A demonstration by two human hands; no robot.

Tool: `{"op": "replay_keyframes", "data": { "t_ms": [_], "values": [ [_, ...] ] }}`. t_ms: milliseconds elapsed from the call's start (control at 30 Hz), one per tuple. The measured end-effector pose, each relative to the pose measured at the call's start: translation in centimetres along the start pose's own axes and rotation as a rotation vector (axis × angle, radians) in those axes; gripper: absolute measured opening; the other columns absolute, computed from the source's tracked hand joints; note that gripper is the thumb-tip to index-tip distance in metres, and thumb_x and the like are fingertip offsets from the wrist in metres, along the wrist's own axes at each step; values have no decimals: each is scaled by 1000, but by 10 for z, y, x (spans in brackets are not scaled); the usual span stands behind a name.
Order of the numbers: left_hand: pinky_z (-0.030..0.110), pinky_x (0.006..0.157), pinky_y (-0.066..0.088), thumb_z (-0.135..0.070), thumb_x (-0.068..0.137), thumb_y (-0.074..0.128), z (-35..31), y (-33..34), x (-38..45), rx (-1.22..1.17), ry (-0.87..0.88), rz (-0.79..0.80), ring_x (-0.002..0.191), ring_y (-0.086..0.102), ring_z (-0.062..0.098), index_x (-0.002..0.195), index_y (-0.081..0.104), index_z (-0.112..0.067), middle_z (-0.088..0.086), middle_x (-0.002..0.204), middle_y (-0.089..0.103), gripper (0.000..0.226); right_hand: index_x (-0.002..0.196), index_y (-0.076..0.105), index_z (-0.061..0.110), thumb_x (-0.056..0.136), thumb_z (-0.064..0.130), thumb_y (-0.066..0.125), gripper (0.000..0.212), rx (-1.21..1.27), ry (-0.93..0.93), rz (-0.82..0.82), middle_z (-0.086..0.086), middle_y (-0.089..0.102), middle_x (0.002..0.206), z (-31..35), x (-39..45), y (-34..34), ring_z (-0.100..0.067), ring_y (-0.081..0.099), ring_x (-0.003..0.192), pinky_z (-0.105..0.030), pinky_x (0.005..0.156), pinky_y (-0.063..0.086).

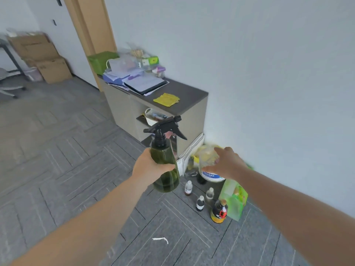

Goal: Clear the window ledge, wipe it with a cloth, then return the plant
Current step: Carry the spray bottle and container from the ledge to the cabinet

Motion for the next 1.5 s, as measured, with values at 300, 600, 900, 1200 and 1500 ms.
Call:
{"op": "replay_keyframes", "data": {
  "t_ms": [300,600,900,1200,1500],
  "values": [
    [34,87,49,-35,62,86,-43,-8,215,61,77,94,103,58,22,121,52,-19,-2,111,63,70,136,42,28,65,64,71,85,62,92,-39,-4,45,122,41,164,-43,-30,49,117,-43,94,48],
    [37,90,51,-38,61,86,-82,4,419,140,47,77,102,60,21,118,51,-20,-3,108,63,69,136,41,24,65,65,71,87,116,79,-9,-6,45,127,62,386,-62,-29,50,119,-45,97,47],
    [28,83,45,-43,60,84,-128,-15,594,126,99,69,97,59,16,114,55,-21,-8,103,63,65,136,42,30,65,64,72,85,125,84,-32,-4,44,121,108,553,-107,-28,50,115,-42,94,48],
    [31,83,49,-30,66,85,-152,-8,781,139,206,257,93,59,20,100,54,-23,-4,95,62,47,134,42,27,66,63,71,82,144,286,-72,-4,43,123,148,690,-96,-29,50,114,-41,91,49],
    [27,75,45,-33,62,86,-176,40,913,143,266,429,95,58,16,115,52,-20,-6,102,62,65,139,34,26,70,58,70,84,228,502,-144,-4,35,134,153,774,-88,-30,41,123,-42,89,48]
  ]
}}
Point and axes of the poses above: each hand's wrist, its own x-axis towards the middle knuckle, its own y-axis out of the palm, z = x × y, the point moved 4 cm from there along x, towards the middle knuckle
